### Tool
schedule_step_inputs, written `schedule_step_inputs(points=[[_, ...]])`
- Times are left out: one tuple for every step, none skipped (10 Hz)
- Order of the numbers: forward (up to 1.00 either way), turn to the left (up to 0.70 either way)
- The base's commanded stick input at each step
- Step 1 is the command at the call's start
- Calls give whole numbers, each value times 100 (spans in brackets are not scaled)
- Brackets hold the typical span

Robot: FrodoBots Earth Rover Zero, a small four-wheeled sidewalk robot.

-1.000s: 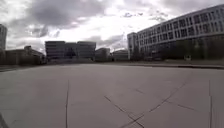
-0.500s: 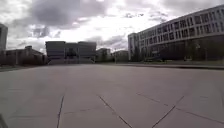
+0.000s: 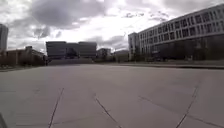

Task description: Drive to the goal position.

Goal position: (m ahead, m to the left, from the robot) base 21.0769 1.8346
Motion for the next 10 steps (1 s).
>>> schedule_step_inputs(points=[[50,1],[50,1],[50,1],[50,1],[50,1],[50,1],[50,1],[50,1],[50,1],[50,1]])
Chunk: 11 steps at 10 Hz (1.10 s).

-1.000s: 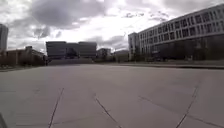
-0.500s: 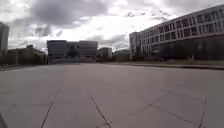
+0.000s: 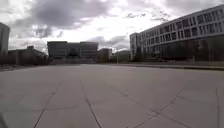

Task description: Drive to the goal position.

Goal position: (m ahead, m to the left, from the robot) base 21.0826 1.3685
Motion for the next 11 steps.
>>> schedule_step_inputs(points=[[50,1],[50,1],[50,1],[50,1],[50,1],[50,1],[50,1],[50,1],[50,1],[50,1],[50,1]])
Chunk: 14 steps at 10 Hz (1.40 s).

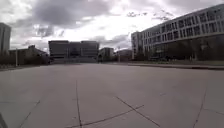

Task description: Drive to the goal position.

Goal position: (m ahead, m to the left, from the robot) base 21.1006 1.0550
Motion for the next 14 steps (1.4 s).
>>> schedule_step_inputs(points=[[50,1],[50,1],[50,1],[50,1],[50,1],[50,1],[50,1],[50,1],[50,1],[50,1],[50,1],[50,1],[50,1],[50,1]])
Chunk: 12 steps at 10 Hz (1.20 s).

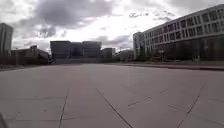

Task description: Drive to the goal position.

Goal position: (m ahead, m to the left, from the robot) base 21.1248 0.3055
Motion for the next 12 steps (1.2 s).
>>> schedule_step_inputs(points=[[50,1],[50,1],[50,1],[50,1],[50,1],[50,1],[50,1],[50,1],[50,1],[50,1],[50,1],[50,1]])
